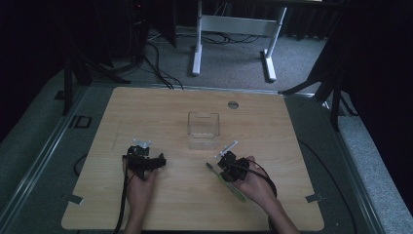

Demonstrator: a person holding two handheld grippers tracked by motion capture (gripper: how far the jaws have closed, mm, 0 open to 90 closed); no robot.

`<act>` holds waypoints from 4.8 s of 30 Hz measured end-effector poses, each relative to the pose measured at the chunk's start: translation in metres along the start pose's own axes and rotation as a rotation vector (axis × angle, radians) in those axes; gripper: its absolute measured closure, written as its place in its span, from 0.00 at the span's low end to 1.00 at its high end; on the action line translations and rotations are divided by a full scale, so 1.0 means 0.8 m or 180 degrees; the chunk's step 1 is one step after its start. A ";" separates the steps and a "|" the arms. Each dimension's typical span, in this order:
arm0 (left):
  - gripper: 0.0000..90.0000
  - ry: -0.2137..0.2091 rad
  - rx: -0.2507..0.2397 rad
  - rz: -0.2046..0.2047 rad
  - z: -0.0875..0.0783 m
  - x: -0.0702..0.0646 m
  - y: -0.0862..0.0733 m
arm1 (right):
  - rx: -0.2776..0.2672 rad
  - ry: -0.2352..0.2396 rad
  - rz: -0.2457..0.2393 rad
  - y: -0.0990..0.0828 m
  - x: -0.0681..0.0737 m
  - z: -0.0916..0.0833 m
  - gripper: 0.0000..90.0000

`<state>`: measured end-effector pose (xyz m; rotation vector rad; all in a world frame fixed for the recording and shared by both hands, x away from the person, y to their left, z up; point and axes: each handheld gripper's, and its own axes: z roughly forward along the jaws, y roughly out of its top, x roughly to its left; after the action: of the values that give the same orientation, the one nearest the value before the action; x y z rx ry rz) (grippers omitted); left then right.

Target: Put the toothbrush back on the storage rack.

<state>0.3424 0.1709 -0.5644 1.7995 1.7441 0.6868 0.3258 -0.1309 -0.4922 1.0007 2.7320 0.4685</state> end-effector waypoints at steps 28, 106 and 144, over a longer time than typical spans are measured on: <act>0.03 0.0000 0.0000 0.0000 0.000 0.000 0.000 | 0.0235 0.0050 -0.0049 -0.001 0.005 0.014 0.86; 0.03 0.0000 0.0000 0.0000 0.000 0.000 0.000 | 0.0504 0.0141 0.0004 0.000 -0.001 0.036 0.86; 0.03 0.0000 -0.0001 0.0001 0.000 0.000 0.000 | 0.0318 0.0019 -0.0044 0.002 -0.003 0.015 0.88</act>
<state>0.3424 0.1709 -0.5644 1.7996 1.7438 0.6871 0.3323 -0.1288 -0.5028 1.0043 2.7903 0.3364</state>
